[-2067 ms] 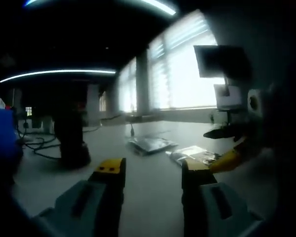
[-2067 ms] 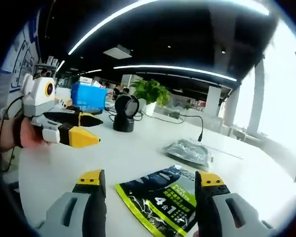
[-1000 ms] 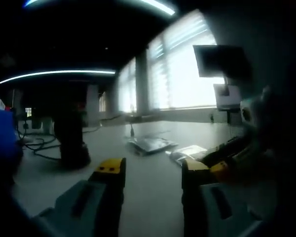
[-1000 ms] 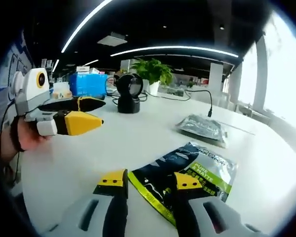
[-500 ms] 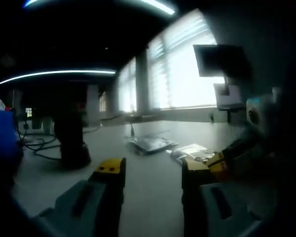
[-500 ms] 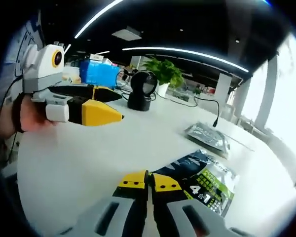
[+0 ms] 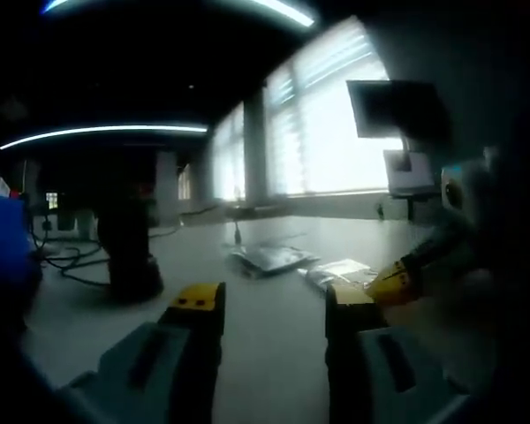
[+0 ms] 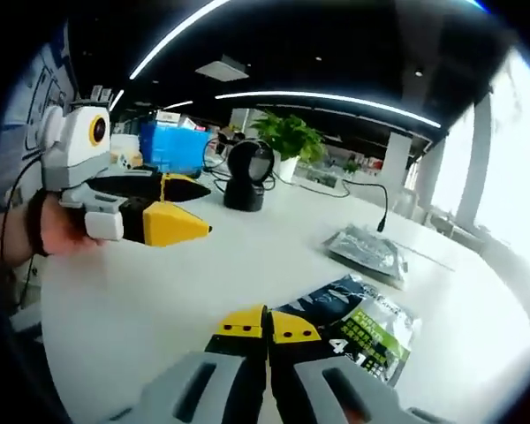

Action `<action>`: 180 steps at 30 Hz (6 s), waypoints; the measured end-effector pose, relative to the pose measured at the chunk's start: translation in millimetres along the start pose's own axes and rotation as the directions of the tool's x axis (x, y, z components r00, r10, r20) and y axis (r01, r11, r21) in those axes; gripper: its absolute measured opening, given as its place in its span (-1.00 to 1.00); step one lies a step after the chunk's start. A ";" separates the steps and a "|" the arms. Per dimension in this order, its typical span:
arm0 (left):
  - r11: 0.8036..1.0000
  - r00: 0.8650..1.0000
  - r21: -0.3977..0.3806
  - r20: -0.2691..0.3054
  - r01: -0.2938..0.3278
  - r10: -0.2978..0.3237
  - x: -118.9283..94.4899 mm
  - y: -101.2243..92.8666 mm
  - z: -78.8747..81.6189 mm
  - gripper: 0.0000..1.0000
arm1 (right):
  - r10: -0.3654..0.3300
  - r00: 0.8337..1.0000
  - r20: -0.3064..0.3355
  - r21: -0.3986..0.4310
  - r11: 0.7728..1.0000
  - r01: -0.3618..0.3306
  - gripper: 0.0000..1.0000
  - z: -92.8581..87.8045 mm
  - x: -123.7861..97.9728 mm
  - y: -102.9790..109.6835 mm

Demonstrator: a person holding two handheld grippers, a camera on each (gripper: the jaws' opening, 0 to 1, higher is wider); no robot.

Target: Clip sheet goods on table flip sheet goods clip sheet goods scan sheet goods put sheet goods back to table

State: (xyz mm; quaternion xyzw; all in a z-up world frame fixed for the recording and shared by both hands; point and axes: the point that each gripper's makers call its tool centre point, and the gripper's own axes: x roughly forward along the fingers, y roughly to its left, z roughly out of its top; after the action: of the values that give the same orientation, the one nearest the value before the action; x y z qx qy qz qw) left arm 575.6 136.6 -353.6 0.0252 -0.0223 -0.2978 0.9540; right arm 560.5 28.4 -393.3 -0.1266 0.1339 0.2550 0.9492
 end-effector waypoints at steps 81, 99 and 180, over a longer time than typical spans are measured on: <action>1.000 1.000 0.029 -0.016 0.002 -0.002 -0.1 -6.3 -1.7 -0.24 | -0.640 0.765 0.071 0.974 0.212 0.086 -1.00 -61.9 -150.2 -258.1; 1.000 1.000 0.028 -0.015 0.003 -0.003 -0.4 -6.3 -1.2 -0.24 | -0.669 0.741 -0.056 0.998 -0.028 0.050 -1.00 -111.5 -148.4 -260.7; 1.000 1.000 0.031 -0.018 0.003 -0.002 1.3 -4.3 -3.1 -0.24 | 0.121 0.988 -0.099 0.114 0.987 -0.109 0.01 -93.0 -55.6 -228.1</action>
State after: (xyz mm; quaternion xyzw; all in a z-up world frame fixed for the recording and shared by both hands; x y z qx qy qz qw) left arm 574.4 132.4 -357.0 0.0427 -0.0181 -0.2985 0.9533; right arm 614.6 -216.4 -423.0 -0.0805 0.2046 0.2948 0.9299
